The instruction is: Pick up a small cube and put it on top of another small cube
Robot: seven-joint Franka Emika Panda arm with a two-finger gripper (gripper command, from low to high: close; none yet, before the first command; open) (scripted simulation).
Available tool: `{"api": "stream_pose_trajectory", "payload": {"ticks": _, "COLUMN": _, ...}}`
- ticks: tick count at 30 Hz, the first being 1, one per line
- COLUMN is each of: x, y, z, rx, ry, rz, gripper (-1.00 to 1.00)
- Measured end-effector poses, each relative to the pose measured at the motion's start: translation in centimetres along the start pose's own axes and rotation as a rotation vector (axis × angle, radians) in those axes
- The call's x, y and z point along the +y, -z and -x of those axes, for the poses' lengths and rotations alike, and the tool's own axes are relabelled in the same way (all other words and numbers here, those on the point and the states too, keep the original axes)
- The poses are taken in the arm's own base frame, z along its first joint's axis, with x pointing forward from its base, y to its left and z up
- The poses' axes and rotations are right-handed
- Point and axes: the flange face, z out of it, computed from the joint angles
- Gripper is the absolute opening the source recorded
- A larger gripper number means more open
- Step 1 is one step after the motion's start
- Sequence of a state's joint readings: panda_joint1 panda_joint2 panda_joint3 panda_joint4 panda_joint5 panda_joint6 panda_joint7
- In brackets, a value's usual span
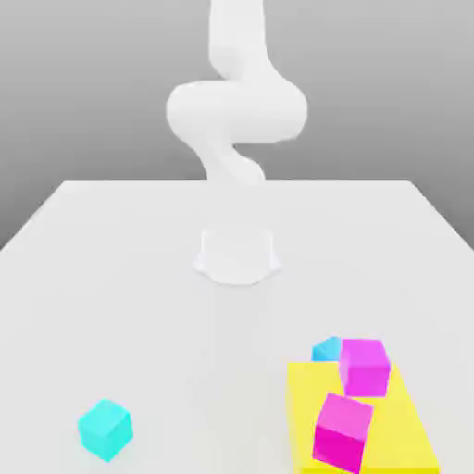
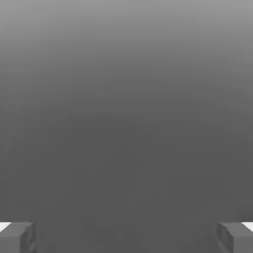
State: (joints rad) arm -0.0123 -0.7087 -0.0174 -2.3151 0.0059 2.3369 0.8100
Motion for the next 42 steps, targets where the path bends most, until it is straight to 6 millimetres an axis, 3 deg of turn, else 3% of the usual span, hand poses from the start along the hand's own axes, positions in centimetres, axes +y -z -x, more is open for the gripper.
{"api": "stream_pose_trajectory", "payload": {"ticks": 5, "x": 3.0, "y": -10.0, "z": -1.3, "rx": -0.084, "ry": -0.088, "rz": 0.114, "gripper": 0.00}}
{"api": "stream_pose_trajectory", "payload": {"ticks": 11, "x": 8.7, "y": -20.8, "z": -1.3, "rx": -0.172, "ry": -0.195, "rz": 0.254, "gripper": 0.00}}
{"api": "stream_pose_trajectory", "payload": {"ticks": 17, "x": 16.5, "y": -30.0, "z": 0.3, "rx": -0.247, "ry": -0.306, "rz": 0.402, "gripper": 0.00}}
{"api": "stream_pose_trajectory", "payload": {"ticks": 23, "x": 25.5, "y": -37.1, "z": 3.7, "rx": -0.312, "ry": -0.414, "rz": 0.558, "gripper": 0.00}}
{"api": "stream_pose_trajectory", "payload": {"ticks": 26, "x": 29.9, "y": -39.9, "z": 6.0, "rx": -0.339, "ry": -0.458, "rz": 0.632, "gripper": 0.00}}
{"api": "stream_pose_trajectory", "payload": {"ticks": 30, "x": 33.0, "y": -43.6, "z": 8.4, "rx": -0.345, "ry": -0.468, "rz": 0.651, "gripper": 0.00}}
{"api": "stream_pose_trajectory", "payload": {"ticks": 31, "x": 33.7, "y": -44.5, "z": 9.0, "rx": -0.345, "ry": -0.469, "rz": 0.651, "gripper": -1.00}}
{"api": "stream_pose_trajectory", "payload": {"ticks": 38, "x": 33.9, "y": -44.8, "z": 9.2, "rx": -0.345, "ry": -0.470, "rz": 0.651, "gripper": -1.00}}
{"api": "stream_pose_trajectory", "payload": {"ticks": 42, "x": 31.8, "y": -41.7, "z": 7.3, "rx": -0.346, "ry": -0.469, "rz": 0.651, "gripper": -1.00}}
